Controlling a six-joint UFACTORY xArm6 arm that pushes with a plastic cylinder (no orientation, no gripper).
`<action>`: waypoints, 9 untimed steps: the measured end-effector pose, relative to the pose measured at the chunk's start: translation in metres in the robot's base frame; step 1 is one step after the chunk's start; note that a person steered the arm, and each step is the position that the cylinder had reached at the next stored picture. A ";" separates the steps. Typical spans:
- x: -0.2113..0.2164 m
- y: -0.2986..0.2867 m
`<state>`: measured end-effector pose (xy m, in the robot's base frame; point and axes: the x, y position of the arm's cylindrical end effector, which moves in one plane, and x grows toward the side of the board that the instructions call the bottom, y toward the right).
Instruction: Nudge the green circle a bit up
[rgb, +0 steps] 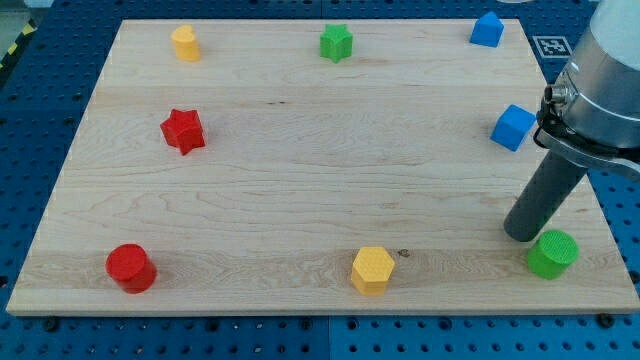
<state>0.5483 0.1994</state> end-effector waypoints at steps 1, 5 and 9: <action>0.000 0.000; -0.007 0.090; 0.041 0.095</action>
<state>0.5895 0.2942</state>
